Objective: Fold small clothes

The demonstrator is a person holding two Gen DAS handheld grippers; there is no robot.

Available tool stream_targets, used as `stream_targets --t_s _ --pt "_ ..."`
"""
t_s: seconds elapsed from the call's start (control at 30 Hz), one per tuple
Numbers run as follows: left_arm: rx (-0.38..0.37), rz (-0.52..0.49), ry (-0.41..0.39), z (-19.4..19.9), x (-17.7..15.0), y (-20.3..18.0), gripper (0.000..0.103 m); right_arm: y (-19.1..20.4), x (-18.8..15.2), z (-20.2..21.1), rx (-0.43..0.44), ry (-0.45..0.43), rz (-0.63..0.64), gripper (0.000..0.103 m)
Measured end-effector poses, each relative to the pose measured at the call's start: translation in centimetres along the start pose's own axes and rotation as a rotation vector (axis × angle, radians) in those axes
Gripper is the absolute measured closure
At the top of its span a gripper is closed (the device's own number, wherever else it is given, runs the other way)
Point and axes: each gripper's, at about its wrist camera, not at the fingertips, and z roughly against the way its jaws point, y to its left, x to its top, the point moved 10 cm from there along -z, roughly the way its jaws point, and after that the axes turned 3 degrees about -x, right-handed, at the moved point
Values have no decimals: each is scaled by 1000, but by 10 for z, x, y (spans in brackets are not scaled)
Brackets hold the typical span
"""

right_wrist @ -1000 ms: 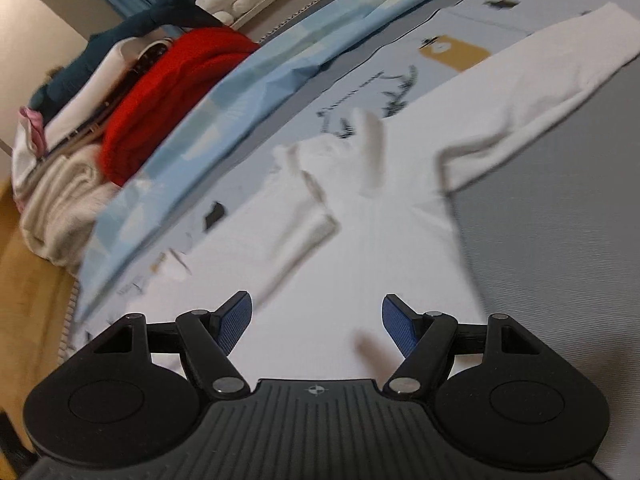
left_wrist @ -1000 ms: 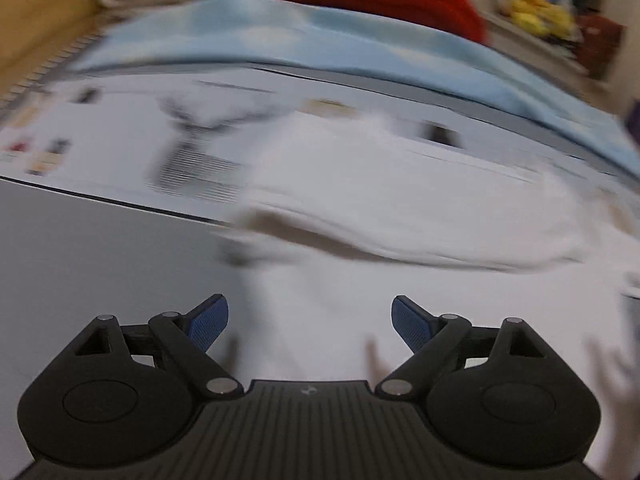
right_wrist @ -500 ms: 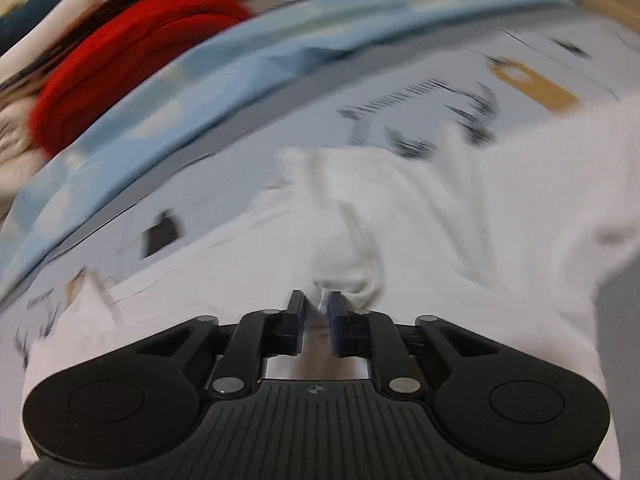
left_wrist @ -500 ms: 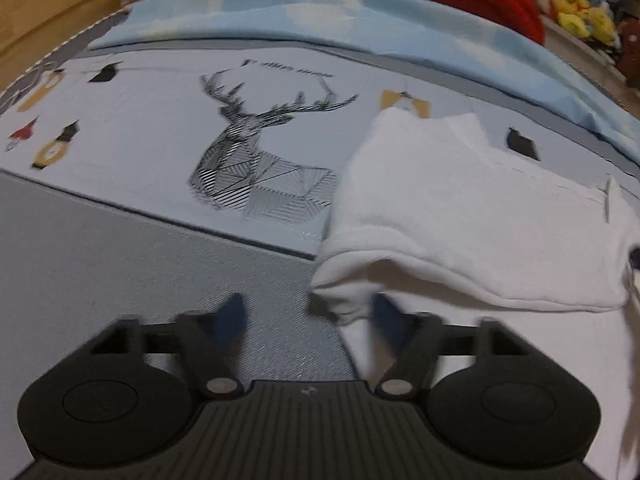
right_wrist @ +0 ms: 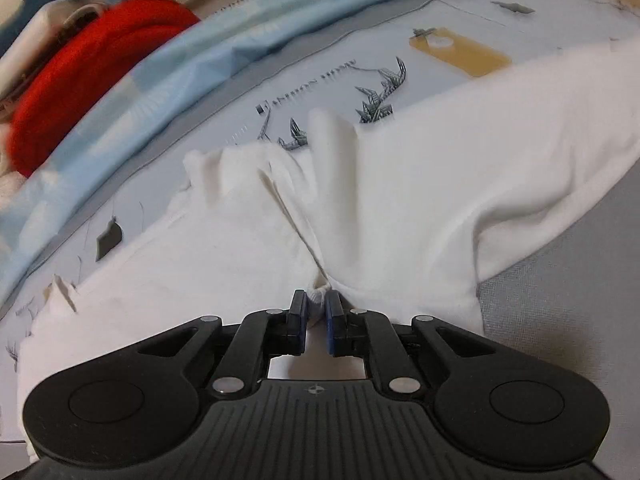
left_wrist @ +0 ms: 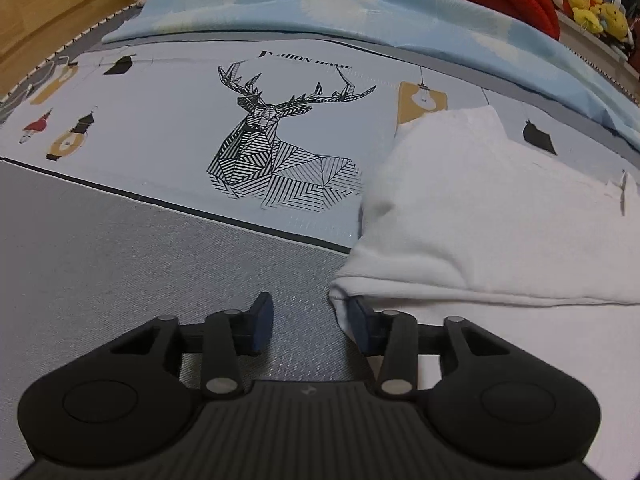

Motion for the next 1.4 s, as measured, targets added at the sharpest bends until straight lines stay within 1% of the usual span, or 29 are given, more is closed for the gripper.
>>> stream_targets --t_s 0.03,0.1,0.23,0.27,0.33,0.4,0.43,0.5,0.53,0.6,0.67,0.7,0.73,0.77,0.9,0.93,1.03,1.1,1.23,1.33,1.4 --pt "8 -6 -1 0 0 0 49 2 -1 2 9 -19 27 93" --pt "22 -3 -3 0 0 3 41 3 -2 4 10 -29 57 93" --pt "9 28 -10 8 4 7 40 1 -1 11 29 -23 35 93" --pt "14 29 -24 11 6 7 37 2 0 15 37 -25 38 93" --pt "47 10 -57 16 10 9 30 8 3 20 38 -21 60 93" --pt "115 -16 -67 15 11 14 28 14 4 21 19 -9 72 93" --pt "138 -22 -64 15 11 17 28 11 1 18 -8 3 80 93" --pt "143 -15 -51 14 11 22 28 4 -8 7 -37 34 79 94" --pt "138 -3 -47 15 10 24 28 3 -9 7 -29 15 78 94" --pt "122 29 -54 19 12 29 24 4 -8 12 -27 8 84 92" --pt "109 62 -90 27 19 34 20 3 -5 18 -26 23 59 79" --pt "104 74 -106 31 22 36 19 0 -2 23 -29 27 39 66" --pt "92 85 -123 34 25 36 19 -4 2 29 -29 19 22 56" --pt "77 91 -135 36 28 35 18 -10 6 37 -32 6 8 53" --pt "59 66 -129 34 28 24 16 -55 30 73 -70 -54 -83 51" --pt "60 58 -123 33 27 22 16 -71 36 83 -80 -80 -122 49" --pt "59 53 -129 34 26 20 8 -126 51 116 -98 -165 -265 46" --pt "76 57 -144 35 26 21 1 -163 58 130 -100 -213 -354 45" --pt "85 49 -153 35 27 18 1 -225 69 141 -126 -297 -518 45" --pt "93 38 -145 32 26 15 1 -271 78 139 -198 -358 -595 45" --pt "104 22 -140 29 23 14 1 -303 83 135 -232 -382 -665 45"
